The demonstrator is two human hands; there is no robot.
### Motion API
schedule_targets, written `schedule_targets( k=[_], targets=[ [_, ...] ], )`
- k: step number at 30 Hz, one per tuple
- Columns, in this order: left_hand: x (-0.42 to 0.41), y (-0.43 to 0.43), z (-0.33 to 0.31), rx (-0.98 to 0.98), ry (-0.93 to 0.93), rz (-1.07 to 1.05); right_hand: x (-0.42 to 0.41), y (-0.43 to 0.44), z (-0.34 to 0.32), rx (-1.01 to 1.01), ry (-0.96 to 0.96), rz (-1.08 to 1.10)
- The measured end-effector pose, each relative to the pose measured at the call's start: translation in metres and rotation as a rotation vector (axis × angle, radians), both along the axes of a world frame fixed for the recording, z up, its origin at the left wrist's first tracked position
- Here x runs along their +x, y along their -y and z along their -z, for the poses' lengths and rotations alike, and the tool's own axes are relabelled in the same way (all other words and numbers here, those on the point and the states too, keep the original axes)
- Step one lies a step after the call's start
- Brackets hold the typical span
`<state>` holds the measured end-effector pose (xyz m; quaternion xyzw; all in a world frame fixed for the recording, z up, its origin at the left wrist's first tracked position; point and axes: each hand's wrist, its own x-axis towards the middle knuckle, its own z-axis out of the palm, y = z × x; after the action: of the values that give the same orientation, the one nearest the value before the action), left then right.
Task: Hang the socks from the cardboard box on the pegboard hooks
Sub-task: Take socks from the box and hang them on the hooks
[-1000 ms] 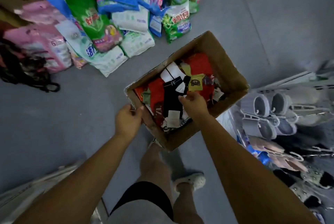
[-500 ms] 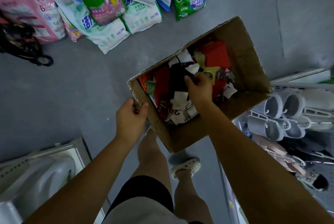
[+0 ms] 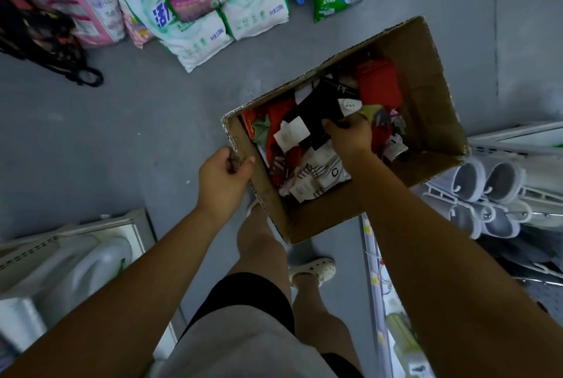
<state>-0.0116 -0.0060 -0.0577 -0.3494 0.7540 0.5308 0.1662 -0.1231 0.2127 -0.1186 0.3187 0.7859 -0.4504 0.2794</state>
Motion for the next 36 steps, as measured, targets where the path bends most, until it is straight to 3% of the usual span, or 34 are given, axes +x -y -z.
schedule_targets(
  k=[5,8,10,12,15,17,19,23,28,33,36],
  targets=[
    [-0.001,-0.001,-0.016,0.055,0.052,-0.015,0.025,-0.011,-0.049,-0.189,-0.02,0.083],
    [0.004,-0.013,-0.034,-0.17,0.058,0.076,0.046,-0.023,-0.092,-0.336,-0.022,0.144],
    [0.004,-0.032,-0.057,-0.286,-0.071,0.04,0.06,-0.034,-0.121,-0.407,-0.046,0.162],
    [-0.005,-0.057,-0.083,-0.147,-0.131,0.057,0.076,-0.047,-0.148,-0.461,-0.073,0.183],
    [-0.022,-0.091,-0.111,0.254,0.126,0.19,0.103,-0.066,-0.186,-0.513,-0.13,0.224],
    [-0.024,-0.107,-0.124,0.409,0.259,0.327,0.124,-0.08,-0.202,-0.564,-0.204,0.305],
    [-0.018,-0.118,-0.139,0.472,0.264,0.451,0.146,-0.091,-0.215,-0.592,-0.27,0.392],
    [-0.005,-0.132,-0.162,0.396,0.224,0.655,0.192,-0.11,-0.233,-0.563,-0.337,0.5],
    [0.019,-0.157,-0.177,0.488,0.209,0.516,0.26,-0.123,-0.243,-0.627,-0.432,0.627],
    [0.064,-0.194,-0.17,0.736,0.537,0.409,0.339,-0.135,-0.257,-0.712,-0.524,0.702],
    [0.106,-0.221,-0.165,0.819,0.563,0.322,0.391,-0.139,-0.259,-0.788,-0.504,0.67]
  ],
)
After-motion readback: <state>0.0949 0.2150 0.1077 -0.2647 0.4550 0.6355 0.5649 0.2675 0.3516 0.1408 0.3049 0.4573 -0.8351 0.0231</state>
